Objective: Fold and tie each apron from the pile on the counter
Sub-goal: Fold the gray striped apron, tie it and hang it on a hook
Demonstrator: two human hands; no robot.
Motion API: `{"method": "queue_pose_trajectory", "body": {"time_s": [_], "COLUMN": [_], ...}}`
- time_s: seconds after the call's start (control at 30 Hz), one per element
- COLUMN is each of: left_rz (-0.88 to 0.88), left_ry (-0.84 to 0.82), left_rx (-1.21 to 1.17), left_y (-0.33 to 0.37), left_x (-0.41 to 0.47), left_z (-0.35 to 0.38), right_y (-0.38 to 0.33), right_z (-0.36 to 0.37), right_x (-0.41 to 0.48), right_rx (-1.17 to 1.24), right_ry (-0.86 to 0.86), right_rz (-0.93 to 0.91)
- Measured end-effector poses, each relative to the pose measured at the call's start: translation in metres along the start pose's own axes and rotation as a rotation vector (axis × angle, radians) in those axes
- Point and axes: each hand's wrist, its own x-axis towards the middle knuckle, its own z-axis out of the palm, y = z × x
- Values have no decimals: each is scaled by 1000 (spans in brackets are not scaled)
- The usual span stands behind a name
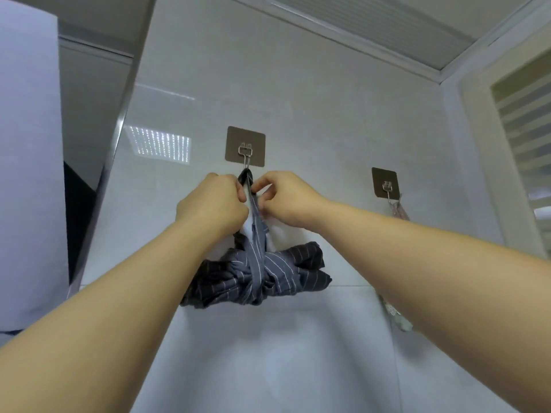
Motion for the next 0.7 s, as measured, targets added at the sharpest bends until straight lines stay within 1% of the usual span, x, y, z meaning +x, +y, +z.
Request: {"method": "queue_pose_trajectory", "body": {"time_s": [0.07, 0.13, 0.27, 0.33, 0.4, 0.43, 0.47, 0.5, 0.6, 0.63, 0.7], "left_rz": [-17, 35, 271, 363, 390, 409, 408, 410, 413, 416, 413], "left_ry": [9, 153, 370, 368, 285, 281, 115, 64, -101, -208, -354], "left_rx": [-15, -26, -185, -310, -436, -464, -631, -622, -702, -757, -833], "left_y": [6, 16, 50, 78, 106, 105, 155, 157, 182, 202, 232], "left_x": [-15, -32, -76, -108, -144, -145, -204, -213, -267, -301, -357], "left_z": [-4, -2, 17, 39, 61, 63, 90, 96, 122, 127, 134], "right_y": [5, 8, 20, 29, 41, 40, 55, 60, 72, 71, 65], "right_z": [1, -2, -9, -20, -29, -27, -53, -52, -69, -80, -99], "right_x": [-19, -42, -108, -153, -207, -207, -283, -292, -368, -409, -475], "right_rx": [31, -12, -85, -173, -236, -178, -271, -287, -351, -386, -407], "right_ry": [-26, -31, 12, 43, 49, 43, 36, 31, -94, -96, -44], "right_rz": [15, 0, -28, 12, 49, 73, 239, 231, 499, 585, 708]}}
